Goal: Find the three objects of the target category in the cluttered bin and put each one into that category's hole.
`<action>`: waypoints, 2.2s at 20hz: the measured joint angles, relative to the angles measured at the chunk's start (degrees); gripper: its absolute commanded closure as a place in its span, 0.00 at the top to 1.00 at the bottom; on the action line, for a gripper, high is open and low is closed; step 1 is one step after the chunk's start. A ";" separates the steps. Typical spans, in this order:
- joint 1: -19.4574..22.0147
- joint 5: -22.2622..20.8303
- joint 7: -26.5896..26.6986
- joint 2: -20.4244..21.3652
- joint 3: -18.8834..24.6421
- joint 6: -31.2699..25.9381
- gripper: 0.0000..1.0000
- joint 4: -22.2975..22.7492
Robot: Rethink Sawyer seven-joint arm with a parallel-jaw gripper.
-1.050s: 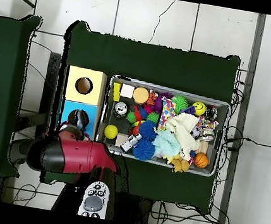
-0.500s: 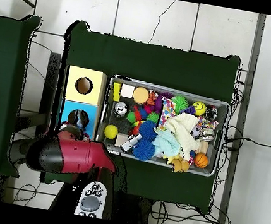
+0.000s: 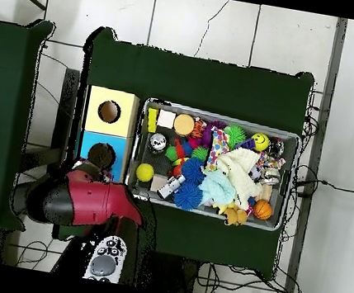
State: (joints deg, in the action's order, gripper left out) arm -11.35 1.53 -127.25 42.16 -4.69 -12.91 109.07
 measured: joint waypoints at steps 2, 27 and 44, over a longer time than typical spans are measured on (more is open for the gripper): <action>-0.24 0.00 0.00 -0.09 -0.22 -0.01 1.00 -0.13; 26.23 -8.25 1.81 -0.26 22.83 -15.07 1.00 -2.11; 30.53 -17.83 2.65 -4.42 32.20 -32.18 1.00 -10.62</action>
State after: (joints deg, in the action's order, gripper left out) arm 19.18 -16.30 -124.60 37.74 27.51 -45.09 98.45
